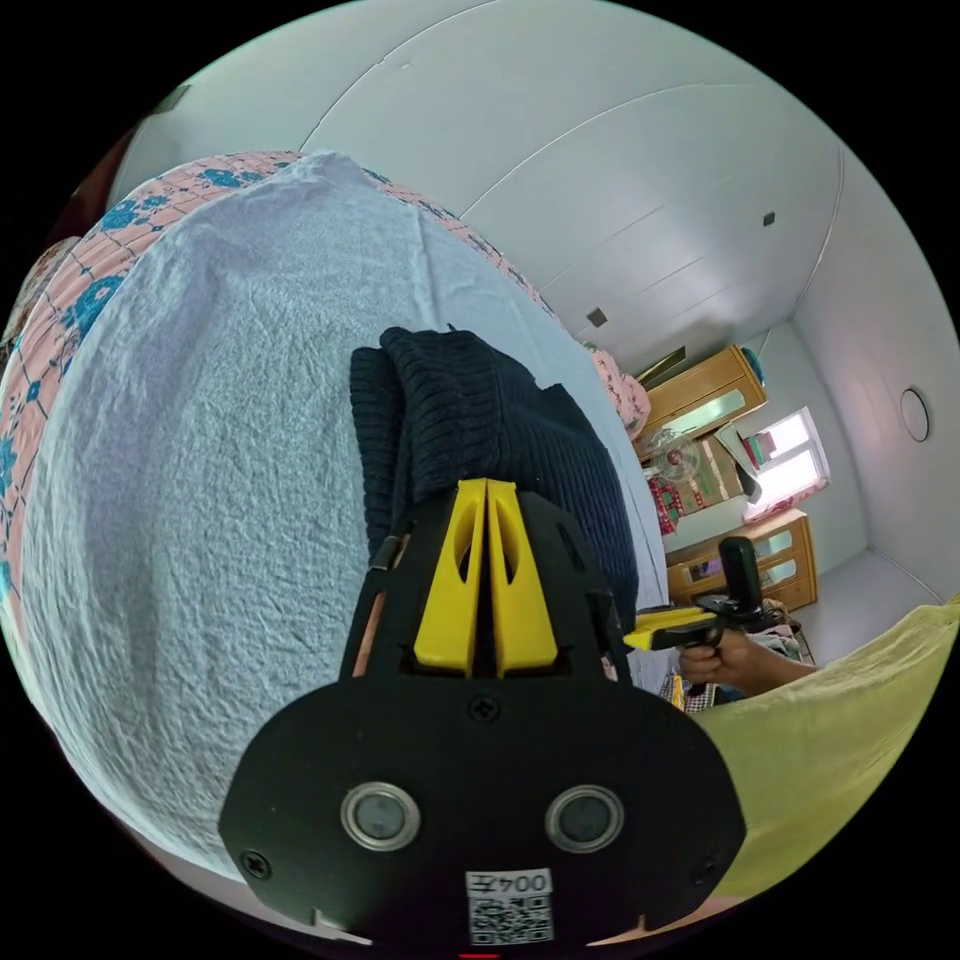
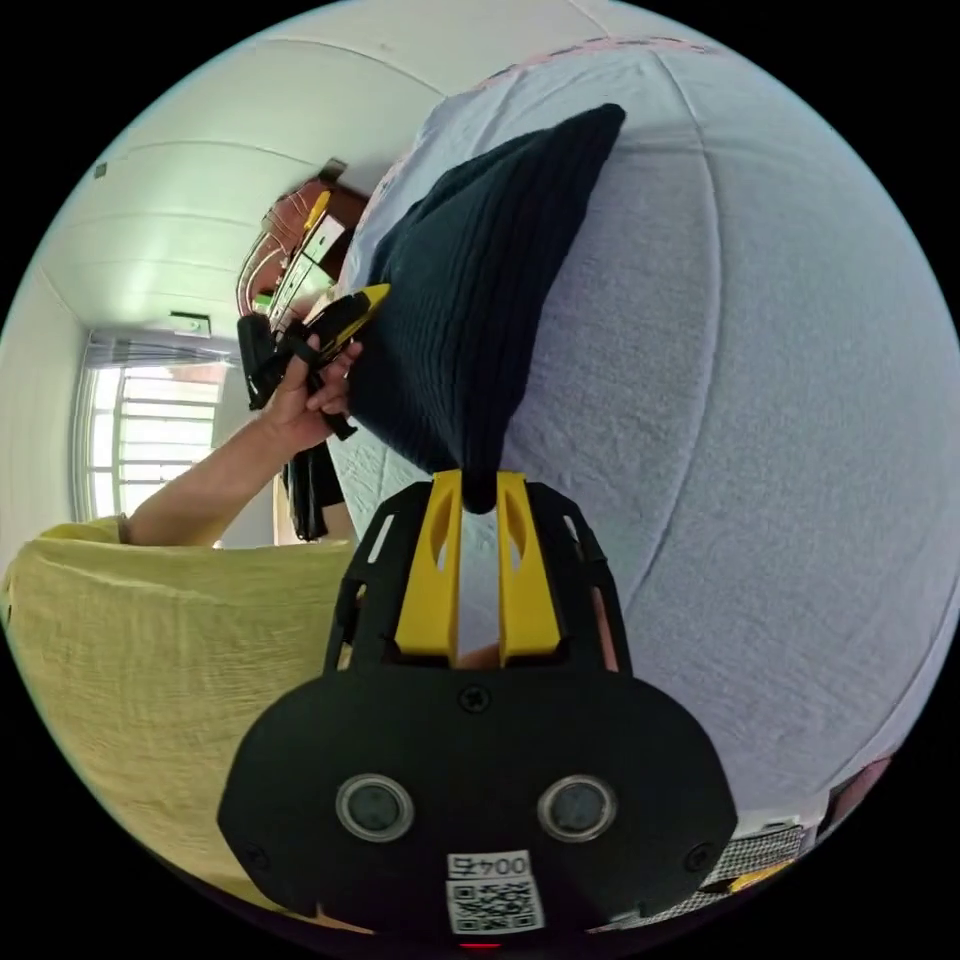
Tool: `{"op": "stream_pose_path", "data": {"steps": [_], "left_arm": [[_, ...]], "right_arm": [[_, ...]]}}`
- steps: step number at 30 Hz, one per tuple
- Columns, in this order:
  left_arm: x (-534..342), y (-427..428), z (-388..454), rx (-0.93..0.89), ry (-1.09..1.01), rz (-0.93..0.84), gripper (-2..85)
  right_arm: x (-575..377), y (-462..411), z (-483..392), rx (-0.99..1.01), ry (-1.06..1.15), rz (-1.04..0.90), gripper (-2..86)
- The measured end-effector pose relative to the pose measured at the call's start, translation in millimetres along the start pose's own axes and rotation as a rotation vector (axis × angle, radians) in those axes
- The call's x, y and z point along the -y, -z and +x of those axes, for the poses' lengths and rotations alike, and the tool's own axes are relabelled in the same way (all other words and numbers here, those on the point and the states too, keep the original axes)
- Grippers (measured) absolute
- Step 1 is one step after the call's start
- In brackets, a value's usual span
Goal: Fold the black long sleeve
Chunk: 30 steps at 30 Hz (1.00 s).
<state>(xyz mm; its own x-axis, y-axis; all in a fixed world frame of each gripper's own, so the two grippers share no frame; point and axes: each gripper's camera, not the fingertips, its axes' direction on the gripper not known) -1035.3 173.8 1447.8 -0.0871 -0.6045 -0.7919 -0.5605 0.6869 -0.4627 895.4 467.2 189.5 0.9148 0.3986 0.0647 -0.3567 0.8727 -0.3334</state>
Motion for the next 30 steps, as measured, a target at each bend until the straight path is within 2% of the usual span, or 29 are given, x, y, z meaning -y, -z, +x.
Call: {"op": "stream_pose_path", "data": {"steps": [4, 7, 10, 15, 18, 23, 25, 30], "left_arm": [[5.0, -1.8, -2.5, 0.010, -0.017, -0.004, 0.0], [9.3, -1.3, -8.1, -0.001, -0.011, -0.004, 0.0], [14.0, -0.5, -11.0, 0.011, -0.018, -0.004, 0.1], [30.2, 10.9, -16.0, -0.020, 0.059, -0.037, 0.2], [29.7, 41.2, -11.2, -0.140, 0.088, 0.040, 0.5], [-13.8, 68.2, -31.1, -0.297, 0.286, 0.014, 3.2], [-33.8, 67.2, -41.0, -0.342, 0.389, 0.003, 5.8], [-68.8, 61.7, -54.6, -0.411, 0.549, 0.000, 11.1]], "right_arm": [[12.2, 63.4, 3.2, 0.085, -0.072, 0.128, 14.3], [39.3, 89.5, 15.9, 0.166, -0.145, 0.199, 12.2], [61.5, 83.4, 7.8, 0.005, -0.107, 0.124, 9.7], [42.4, 133.1, -17.0, -0.085, -0.011, 0.205, 8.8], [15.8, 155.0, -35.0, -0.115, 0.107, 0.169, 11.1], [-11.3, 155.6, 27.0, 0.199, -0.050, 0.134, 14.9], [-13.6, 157.0, 40.7, 0.267, -0.088, 0.147, 15.5], [-3.3, 162.3, 51.8, 0.272, -0.091, 0.111, 14.6]]}}
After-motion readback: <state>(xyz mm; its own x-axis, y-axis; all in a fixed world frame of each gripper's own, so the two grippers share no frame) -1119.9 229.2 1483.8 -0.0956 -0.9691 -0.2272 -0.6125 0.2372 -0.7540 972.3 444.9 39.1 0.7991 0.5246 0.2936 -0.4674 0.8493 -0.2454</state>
